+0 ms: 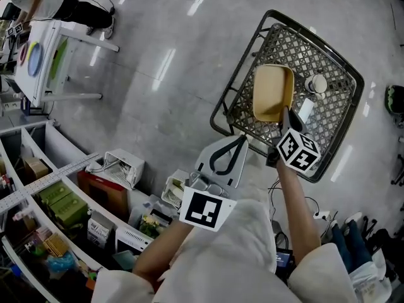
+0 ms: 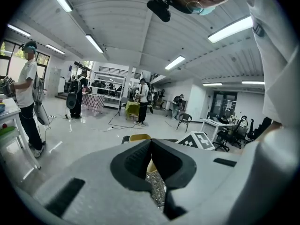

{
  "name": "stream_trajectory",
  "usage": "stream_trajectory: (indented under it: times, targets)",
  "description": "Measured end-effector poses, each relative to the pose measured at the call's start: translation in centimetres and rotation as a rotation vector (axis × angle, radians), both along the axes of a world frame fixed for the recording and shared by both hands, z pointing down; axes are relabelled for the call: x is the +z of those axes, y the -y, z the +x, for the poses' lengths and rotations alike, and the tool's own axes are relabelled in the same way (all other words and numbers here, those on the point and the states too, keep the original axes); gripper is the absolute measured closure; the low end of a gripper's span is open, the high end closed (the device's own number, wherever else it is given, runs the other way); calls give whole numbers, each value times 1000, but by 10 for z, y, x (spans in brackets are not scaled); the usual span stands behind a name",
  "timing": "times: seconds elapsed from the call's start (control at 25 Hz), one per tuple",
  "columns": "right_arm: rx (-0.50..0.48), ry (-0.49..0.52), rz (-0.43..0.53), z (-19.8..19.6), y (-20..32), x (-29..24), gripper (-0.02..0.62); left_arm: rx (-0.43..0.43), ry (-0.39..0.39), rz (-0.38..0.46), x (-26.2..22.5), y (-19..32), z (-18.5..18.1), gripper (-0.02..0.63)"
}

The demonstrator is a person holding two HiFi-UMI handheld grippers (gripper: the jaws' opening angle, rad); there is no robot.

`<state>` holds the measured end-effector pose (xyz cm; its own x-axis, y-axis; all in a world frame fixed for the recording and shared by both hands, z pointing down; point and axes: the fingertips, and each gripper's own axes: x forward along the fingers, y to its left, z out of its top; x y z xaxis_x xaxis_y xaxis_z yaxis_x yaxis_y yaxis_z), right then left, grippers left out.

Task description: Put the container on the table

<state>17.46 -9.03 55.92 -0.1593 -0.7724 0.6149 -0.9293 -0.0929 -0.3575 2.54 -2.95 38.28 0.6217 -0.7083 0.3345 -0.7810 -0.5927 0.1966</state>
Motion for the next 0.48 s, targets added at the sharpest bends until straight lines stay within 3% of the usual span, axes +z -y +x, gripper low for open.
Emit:
stream_trajectory:
  times: [0.48]
  targets:
    - [38,-75,-158,8,24,107,566,20,24,-25,16,1,12,583]
